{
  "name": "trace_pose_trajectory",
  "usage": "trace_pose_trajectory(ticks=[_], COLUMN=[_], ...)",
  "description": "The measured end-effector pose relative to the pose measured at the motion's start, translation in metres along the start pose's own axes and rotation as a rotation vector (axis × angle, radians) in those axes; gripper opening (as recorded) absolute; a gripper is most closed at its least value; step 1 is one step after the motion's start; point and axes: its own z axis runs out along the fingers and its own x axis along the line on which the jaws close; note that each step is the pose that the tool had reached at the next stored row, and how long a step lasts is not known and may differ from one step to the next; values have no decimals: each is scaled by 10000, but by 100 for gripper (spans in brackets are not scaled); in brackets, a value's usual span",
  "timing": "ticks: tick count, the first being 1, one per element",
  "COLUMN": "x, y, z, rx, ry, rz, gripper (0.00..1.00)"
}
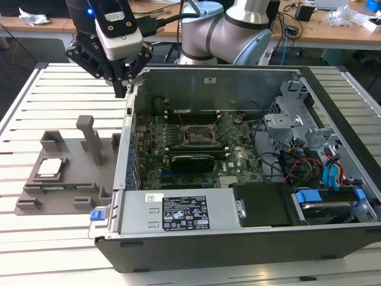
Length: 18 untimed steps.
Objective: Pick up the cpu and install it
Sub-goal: 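Reach for the cpu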
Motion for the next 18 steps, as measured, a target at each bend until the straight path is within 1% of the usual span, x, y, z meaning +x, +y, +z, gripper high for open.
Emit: trace_pose_trajectory(ticks=[3, 11, 18], x=[40, 96, 123], y=[-3, -7, -9], z=[-1, -2, -3], rx=[1, 0, 0], ry=[0, 0, 0], rz=[0, 0, 0], gripper=[11, 11, 11])
